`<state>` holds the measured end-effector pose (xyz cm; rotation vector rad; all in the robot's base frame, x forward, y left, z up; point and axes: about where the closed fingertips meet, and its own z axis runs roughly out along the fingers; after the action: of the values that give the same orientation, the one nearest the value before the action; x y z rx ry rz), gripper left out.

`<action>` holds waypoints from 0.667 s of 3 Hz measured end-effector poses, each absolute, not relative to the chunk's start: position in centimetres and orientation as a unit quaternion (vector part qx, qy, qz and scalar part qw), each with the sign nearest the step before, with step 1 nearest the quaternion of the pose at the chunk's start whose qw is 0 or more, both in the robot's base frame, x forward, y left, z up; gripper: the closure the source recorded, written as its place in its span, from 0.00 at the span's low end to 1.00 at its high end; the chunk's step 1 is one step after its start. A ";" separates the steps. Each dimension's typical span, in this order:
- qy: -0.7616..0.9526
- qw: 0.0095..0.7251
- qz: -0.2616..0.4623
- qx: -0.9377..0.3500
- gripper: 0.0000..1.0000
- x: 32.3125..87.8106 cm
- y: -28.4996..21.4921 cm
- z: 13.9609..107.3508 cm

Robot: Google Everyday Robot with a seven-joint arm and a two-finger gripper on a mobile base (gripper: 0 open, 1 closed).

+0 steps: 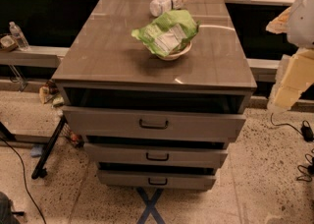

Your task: Place green rice chip bag into bottom drawer

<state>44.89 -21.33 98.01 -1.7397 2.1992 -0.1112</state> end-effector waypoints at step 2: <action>0.693 0.158 -0.052 -0.702 0.00 51.5 -14.7 96.7</action>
Offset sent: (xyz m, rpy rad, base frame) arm 0.0980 0.0939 -0.0256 -0.0777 -0.0127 0.3169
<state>51.54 -14.69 96.69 -2.0078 1.9808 -0.1484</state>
